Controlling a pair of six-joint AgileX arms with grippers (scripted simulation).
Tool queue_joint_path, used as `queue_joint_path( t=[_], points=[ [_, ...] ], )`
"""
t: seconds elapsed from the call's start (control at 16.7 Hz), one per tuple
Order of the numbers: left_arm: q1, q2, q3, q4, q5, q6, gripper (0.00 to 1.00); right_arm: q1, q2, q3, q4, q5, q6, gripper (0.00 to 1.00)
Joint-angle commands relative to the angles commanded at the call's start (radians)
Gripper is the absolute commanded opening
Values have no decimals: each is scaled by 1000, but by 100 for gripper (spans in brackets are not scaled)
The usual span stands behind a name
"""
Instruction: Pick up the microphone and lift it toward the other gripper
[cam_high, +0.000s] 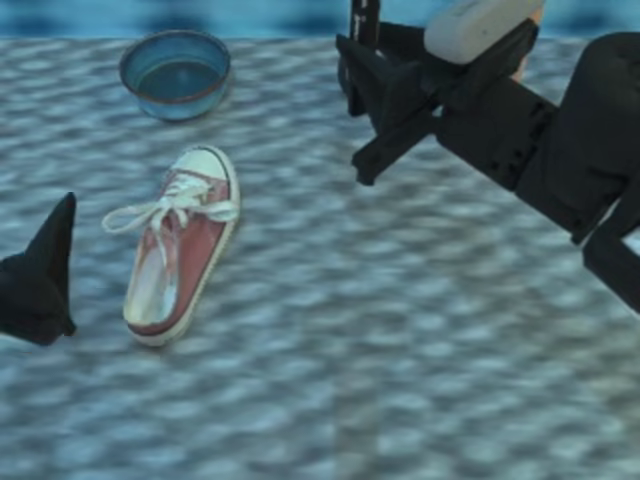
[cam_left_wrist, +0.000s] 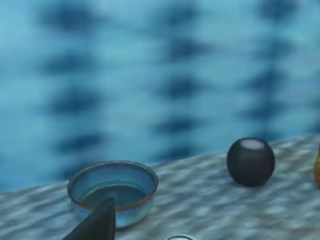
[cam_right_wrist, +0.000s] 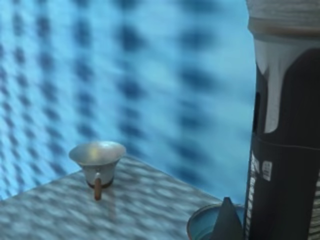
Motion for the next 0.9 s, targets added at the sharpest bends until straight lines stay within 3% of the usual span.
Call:
queue_joint_path(
  t=[0.54,0.72,0.9],
  points=[
    [-148,706,451,211,424,47,100,0,0,0,0,0,0,0],
    [-179,843,537,251,509,55,100,0,0,0,0,0,0,0],
    [-189,884,565,264,537,57,100,0,0,0,0,0,0,0]
  ],
)
